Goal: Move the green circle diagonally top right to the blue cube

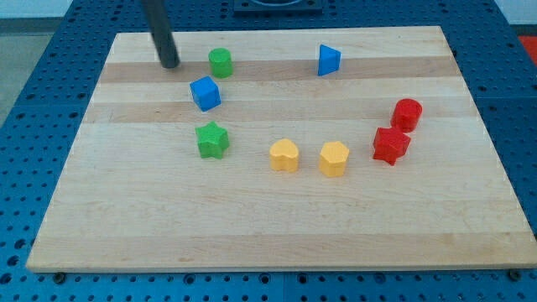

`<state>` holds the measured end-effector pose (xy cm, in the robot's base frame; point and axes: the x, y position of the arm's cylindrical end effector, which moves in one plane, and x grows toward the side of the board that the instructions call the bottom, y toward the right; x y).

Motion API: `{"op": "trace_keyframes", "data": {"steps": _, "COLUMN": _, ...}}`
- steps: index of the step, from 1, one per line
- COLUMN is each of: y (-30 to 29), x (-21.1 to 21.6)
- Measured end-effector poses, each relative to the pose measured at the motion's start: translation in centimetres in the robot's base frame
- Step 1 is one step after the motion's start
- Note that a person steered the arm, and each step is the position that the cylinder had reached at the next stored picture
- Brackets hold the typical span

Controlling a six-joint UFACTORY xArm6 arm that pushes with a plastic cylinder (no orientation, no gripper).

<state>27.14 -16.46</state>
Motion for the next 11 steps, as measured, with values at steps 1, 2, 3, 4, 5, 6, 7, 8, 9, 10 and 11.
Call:
{"op": "trace_keyframes", "data": {"steps": 1, "y": 2.2, "x": -1.8}}
{"op": "trace_keyframes", "data": {"steps": 2, "y": 6.3, "x": -0.7}}
{"op": "trace_keyframes", "data": {"steps": 3, "y": 8.2, "x": 0.7}}
{"op": "trace_keyframes", "data": {"steps": 4, "y": 4.2, "x": 2.9}}
{"op": "trace_keyframes", "data": {"steps": 5, "y": 6.2, "x": 3.9}}
{"op": "trace_keyframes", "data": {"steps": 6, "y": 8.1, "x": 3.9}}
{"op": "trace_keyframes", "data": {"steps": 7, "y": 7.0, "x": 5.0}}
{"op": "trace_keyframes", "data": {"steps": 8, "y": 7.7, "x": 7.5}}
{"op": "trace_keyframes", "data": {"steps": 9, "y": 12.0, "x": 8.0}}
{"op": "trace_keyframes", "data": {"steps": 10, "y": 14.9, "x": 8.4}}
{"op": "trace_keyframes", "data": {"steps": 11, "y": 14.8, "x": 11.7}}
